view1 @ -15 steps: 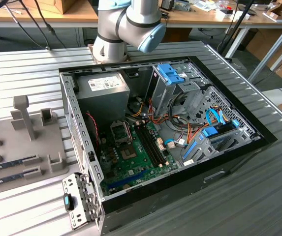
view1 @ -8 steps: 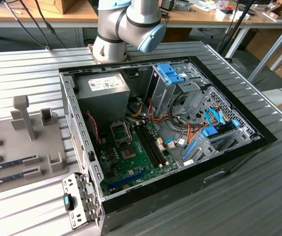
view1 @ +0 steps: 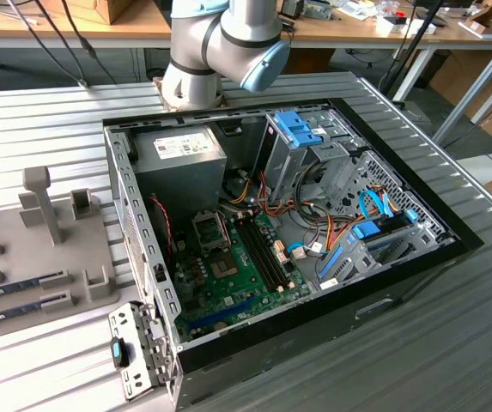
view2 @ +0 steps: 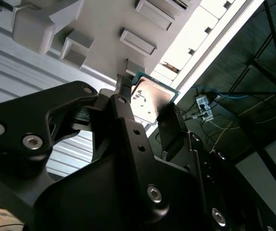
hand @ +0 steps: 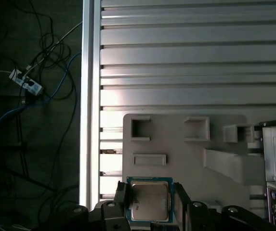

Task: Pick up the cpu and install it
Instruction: 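Pick up the cpu and move it towards the insertion slot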

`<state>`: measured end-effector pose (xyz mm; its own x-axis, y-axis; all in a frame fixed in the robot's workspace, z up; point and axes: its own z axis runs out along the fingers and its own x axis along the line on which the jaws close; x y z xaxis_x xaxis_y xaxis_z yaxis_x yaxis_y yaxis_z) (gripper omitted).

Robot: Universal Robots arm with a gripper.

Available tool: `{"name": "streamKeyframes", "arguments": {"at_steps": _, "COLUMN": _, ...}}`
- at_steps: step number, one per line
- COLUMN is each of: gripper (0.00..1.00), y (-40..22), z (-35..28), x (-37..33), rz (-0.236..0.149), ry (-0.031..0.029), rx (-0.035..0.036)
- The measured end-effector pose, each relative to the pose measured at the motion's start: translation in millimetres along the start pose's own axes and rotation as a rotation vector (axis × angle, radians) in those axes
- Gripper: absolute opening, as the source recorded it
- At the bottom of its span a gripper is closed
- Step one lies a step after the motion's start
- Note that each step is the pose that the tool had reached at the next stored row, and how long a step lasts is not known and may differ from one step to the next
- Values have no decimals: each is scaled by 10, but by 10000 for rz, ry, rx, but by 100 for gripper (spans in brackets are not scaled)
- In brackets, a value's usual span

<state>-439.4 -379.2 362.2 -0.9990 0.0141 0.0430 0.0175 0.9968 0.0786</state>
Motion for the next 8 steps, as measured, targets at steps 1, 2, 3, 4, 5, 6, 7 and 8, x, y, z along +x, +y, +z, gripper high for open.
{"name": "streamKeyframes", "arguments": {"at_steps": 1, "gripper": 47, "y": 1, "z": -9, "x": 1, "rz": 0, "ry": 0, "rx": -6}}
{"name": "streamKeyframes", "arguments": {"at_steps": 2, "gripper": 47, "y": 2, "z": -24, "x": 1, "rz": -1, "ry": 1, "rx": -15}}
{"name": "streamKeyframes", "arguments": {"at_steps": 3, "gripper": 47, "y": 4, "z": -48, "x": 2, "rz": -1, "ry": 0, "rx": -31}}
{"name": "streamKeyframes", "arguments": {"at_steps": 4, "gripper": 47, "y": 5, "z": -60, "x": 3, "rz": -2, "ry": 1, "rx": -39}}
{"name": "streamKeyframes", "arguments": {"at_steps": 5, "gripper": 47, "y": 5, "z": -68, "x": 3, "rz": -2, "ry": 1, "rx": -45}}
{"name": "streamKeyframes", "arguments": {"at_steps": 6, "gripper": 47, "y": 7, "z": -85, "x": 4, "rz": -2, "ry": 1, "rx": -55}}
{"name": "streamKeyframes", "arguments": {"at_steps": 7, "gripper": 47, "y": 8, "z": -96, "x": 4, "rz": -3, "ry": 1, "rx": -62}}
{"name": "streamKeyframes", "arguments": {"at_steps": 8, "gripper": 47, "y": 8, "z": -105, "x": 5, "rz": -3, "ry": 2, "rx": -67}}
